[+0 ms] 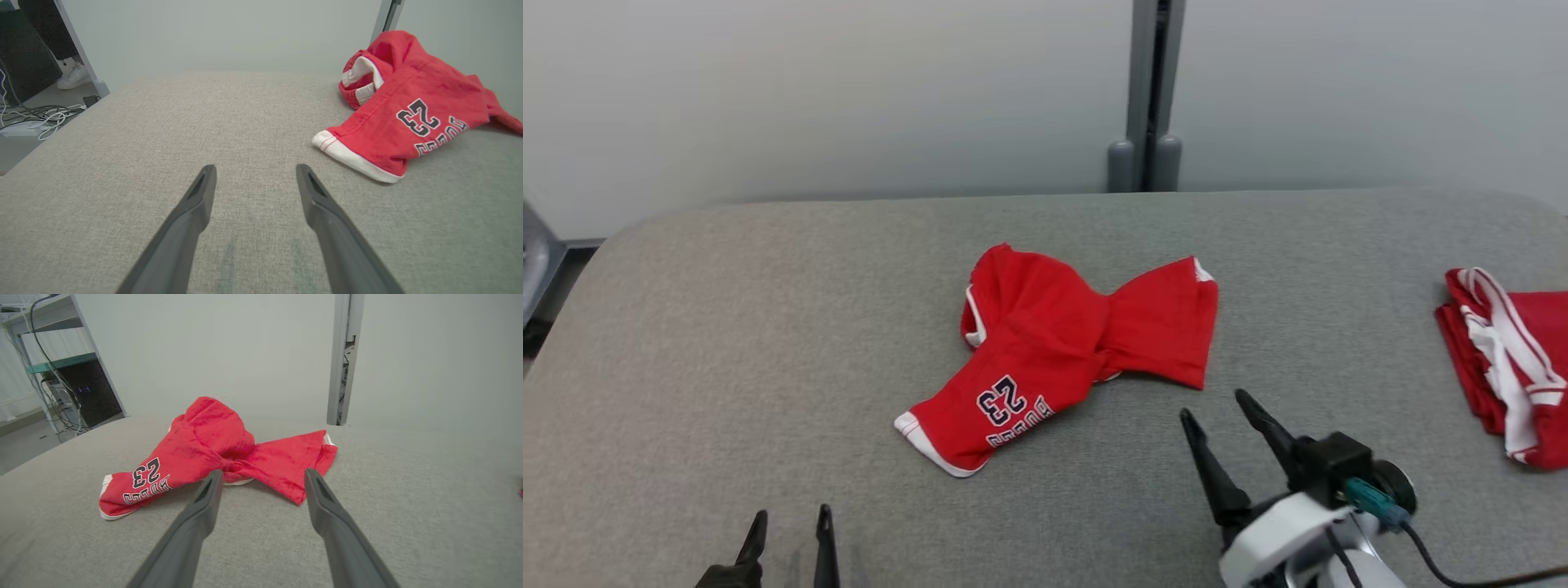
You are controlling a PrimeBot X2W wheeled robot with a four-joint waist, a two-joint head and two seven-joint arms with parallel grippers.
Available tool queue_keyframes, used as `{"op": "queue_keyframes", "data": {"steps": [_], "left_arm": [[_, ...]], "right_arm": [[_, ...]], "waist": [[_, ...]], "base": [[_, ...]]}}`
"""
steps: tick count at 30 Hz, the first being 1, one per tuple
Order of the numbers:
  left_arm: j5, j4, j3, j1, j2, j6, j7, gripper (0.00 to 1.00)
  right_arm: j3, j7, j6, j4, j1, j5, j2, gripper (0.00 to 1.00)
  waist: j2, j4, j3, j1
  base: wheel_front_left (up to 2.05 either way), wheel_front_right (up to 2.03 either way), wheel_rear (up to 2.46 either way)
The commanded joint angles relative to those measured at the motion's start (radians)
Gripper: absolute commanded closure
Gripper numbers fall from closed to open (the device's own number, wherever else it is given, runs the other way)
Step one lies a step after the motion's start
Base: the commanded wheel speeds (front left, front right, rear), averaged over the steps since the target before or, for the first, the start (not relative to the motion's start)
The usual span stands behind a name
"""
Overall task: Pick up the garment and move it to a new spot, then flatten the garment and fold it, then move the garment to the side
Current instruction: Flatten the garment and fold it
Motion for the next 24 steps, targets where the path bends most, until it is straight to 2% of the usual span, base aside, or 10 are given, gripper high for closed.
{"op": "queue_keyframes", "data": {"steps": [1, 7, 13, 18, 24], "left_arm": [[-0.004, 0.0, -0.01, -0.033, 0.004, -0.006, -0.004, 0.0], [-0.034, 0.013, -0.099, -0.078, 0.004, -0.001, -0.004, 0.0], [-0.068, 0.01, -0.168, -0.097, 0.003, 0.015, -0.004, 0.0], [-0.092, -0.001, -0.206, -0.098, 0.003, 0.028, -0.004, 0.0], [-0.12, -0.009, -0.234, -0.105, 0.003, 0.045, -0.004, 0.0]], "right_arm": [[0.028, 0.0, 0.0, 0.006, -0.038, 0.006, -0.004, 0.0], [0.223, 0.0, 0.0, 0.089, -0.207, 0.039, -0.005, 0.0], [0.305, 0.0, 0.0, 0.24, -0.334, 0.082, -0.006, 0.0], [0.353, 0.0, 0.0, 0.364, -0.406, 0.108, -0.006, 0.0], [0.435, 0.034, 0.0, 0.502, -0.477, 0.149, -0.006, 0.0]], "waist": [[0.0, 0.07, 0.045, 0.0], [0.0, 0.245, 0.119, 0.0], [0.0, 0.389, 0.167, 0.0], [0.0, 0.455, 0.201, 0.0], [0.0, 0.485, 0.229, 0.0]], "base": [[0.0, 0.0, 0.0], [0.0, 0.0, 0.0], [0.0, 0.0, 0.0], [0.0, 0.0, 0.0], [0.0, 0.0, 0.0]]}}
